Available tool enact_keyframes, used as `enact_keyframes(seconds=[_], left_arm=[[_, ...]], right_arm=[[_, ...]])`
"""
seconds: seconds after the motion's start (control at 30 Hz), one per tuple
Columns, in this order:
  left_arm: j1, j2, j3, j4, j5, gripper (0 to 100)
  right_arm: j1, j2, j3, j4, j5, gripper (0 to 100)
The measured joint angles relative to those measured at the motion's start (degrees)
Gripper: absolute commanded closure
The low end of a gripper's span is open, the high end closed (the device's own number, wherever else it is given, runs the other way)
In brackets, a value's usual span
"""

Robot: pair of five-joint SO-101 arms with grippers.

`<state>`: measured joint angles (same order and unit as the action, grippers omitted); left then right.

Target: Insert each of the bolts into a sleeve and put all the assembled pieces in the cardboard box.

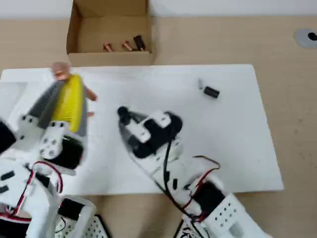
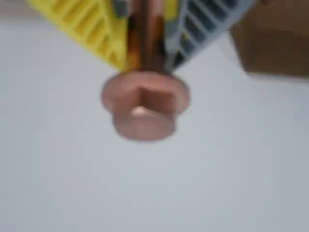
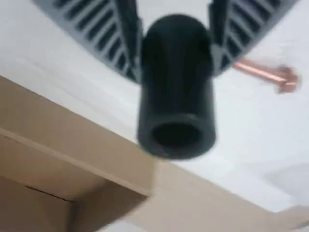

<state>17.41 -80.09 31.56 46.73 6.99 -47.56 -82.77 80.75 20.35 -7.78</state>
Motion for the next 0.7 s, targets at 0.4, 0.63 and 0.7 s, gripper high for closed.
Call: enact_keyframes(seconds=[0.4,0.63,0.7], left_arm=[[6.0,3.4,-1.8,8.3,1.0,99],[6.0,4.1,-1.8,8.8,1.0,99],[6.0,3.8,-1.3,8.8,1.0,99]], right_arm=[[-0.7,-1.1,0.4,-1.1,0.0,98.8],[-0.7,-1.1,0.4,-1.1,0.0,98.8],[-0.7,-1.1,0.4,-1.1,0.0,98.8]])
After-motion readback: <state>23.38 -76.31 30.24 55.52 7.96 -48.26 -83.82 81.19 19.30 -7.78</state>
